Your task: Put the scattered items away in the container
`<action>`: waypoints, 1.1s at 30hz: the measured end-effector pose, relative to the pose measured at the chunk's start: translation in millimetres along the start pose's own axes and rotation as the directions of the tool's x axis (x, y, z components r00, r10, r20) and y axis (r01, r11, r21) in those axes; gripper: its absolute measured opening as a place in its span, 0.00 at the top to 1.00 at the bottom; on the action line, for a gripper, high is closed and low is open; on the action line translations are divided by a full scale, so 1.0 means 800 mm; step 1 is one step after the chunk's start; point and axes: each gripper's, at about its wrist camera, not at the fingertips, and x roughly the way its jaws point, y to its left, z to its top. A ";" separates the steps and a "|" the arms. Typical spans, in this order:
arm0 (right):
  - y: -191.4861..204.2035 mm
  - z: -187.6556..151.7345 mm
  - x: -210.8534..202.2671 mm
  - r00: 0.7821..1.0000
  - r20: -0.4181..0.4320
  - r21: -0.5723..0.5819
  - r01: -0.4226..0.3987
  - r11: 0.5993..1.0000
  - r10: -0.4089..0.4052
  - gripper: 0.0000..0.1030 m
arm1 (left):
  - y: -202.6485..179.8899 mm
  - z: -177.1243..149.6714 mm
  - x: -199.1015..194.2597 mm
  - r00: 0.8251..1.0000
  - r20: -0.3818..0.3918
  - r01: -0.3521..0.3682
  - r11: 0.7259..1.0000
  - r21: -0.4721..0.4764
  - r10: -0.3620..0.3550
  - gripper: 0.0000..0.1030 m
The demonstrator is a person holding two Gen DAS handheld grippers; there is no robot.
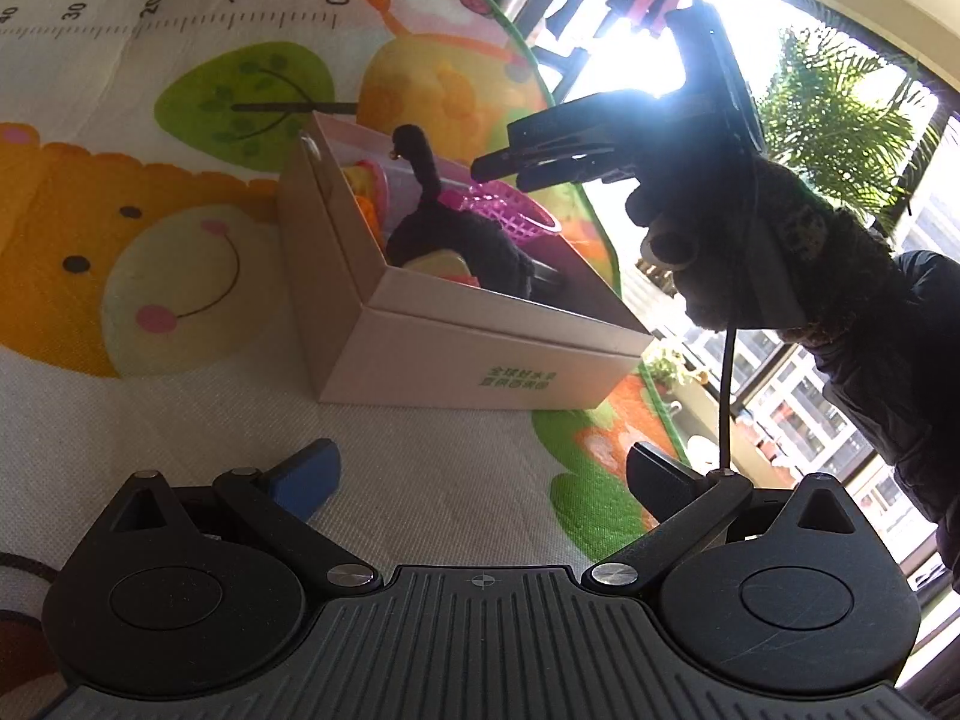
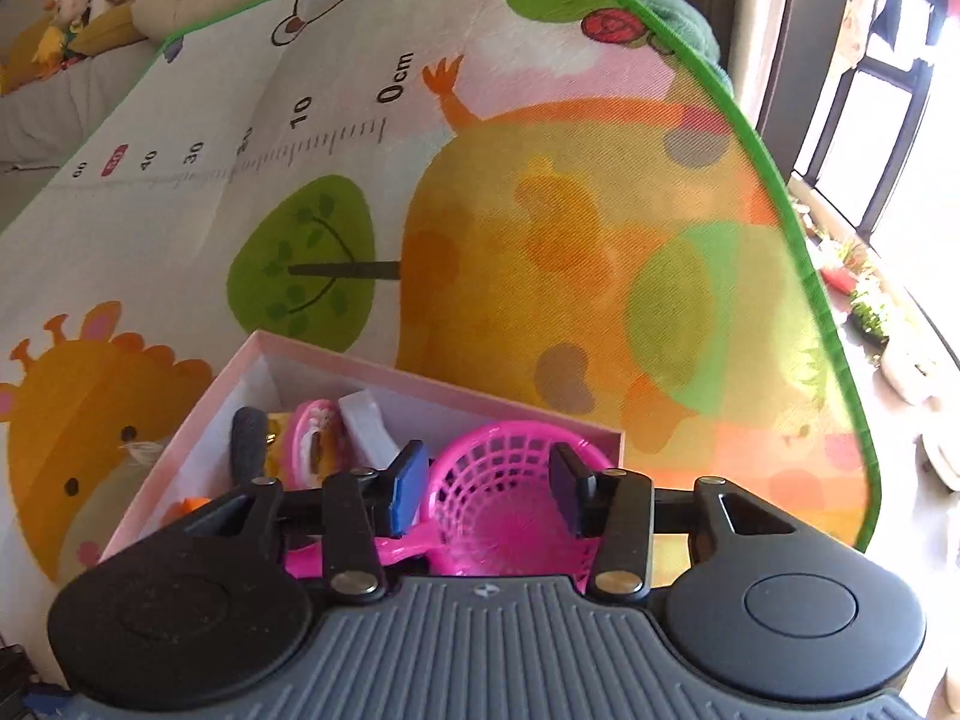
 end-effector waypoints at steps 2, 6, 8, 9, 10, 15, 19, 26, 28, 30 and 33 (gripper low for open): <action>0.006 -0.010 -0.010 0.997 0.008 0.025 -0.082 0.996 0.082 0.46 | 0.000 0.000 0.000 1.000 0.000 0.000 1.000 0.000 0.000 0.00; 0.039 -0.017 -0.029 0.978 0.047 -0.026 -0.201 0.979 0.202 0.46 | 0.000 0.000 0.000 1.000 0.000 0.000 1.000 0.000 0.000 0.00; 0.056 -0.016 -0.027 0.963 0.051 -0.024 -0.265 0.964 0.266 0.48 | 0.000 0.000 0.000 1.000 0.000 0.000 1.000 0.000 0.000 0.00; 0.062 -0.016 -0.022 0.954 0.040 -0.008 -0.297 0.955 0.297 0.49 | 0.000 0.000 0.000 1.000 0.000 0.000 1.000 0.000 0.000 0.00; 0.067 -0.016 -0.015 0.949 0.027 0.009 -0.314 0.949 0.313 0.49 | 0.000 0.000 0.000 1.000 0.000 0.000 1.000 0.000 0.000 0.00; 0.065 -0.022 -0.007 0.961 0.018 0.043 -0.276 0.960 0.276 0.49 | 0.001 0.000 -0.001 1.000 0.002 0.004 1.000 -0.005 -0.004 0.00; 0.021 -0.047 -0.063 0.954 0.172 0.119 -0.267 0.956 0.245 0.09 | -0.001 0.001 -0.005 0.999 0.026 -0.021 1.000 0.001 0.021 0.00; -0.066 -0.098 -0.053 0.981 0.136 0.356 -0.179 0.917 0.139 0.04 | -0.021 0.041 0.005 0.964 0.070 -0.264 0.946 0.188 0.255 0.00; -0.073 -0.108 -0.040 0.976 0.127 0.403 -0.213 0.890 0.176 0.04 | -0.028 0.051 0.012 0.961 0.071 -0.275 0.932 0.236 0.266 0.00; -0.074 -0.115 -0.027 0.964 0.121 0.434 -0.265 0.861 0.236 0.04 | -0.031 0.057 0.025 0.971 0.031 -0.236 0.934 0.268 0.237 0.00; -0.064 -0.118 -0.021 0.962 0.115 0.434 -0.273 0.859 0.248 0.00 | -0.032 0.055 0.042 0.979 -0.026 -0.189 0.942 0.277 0.204 0.00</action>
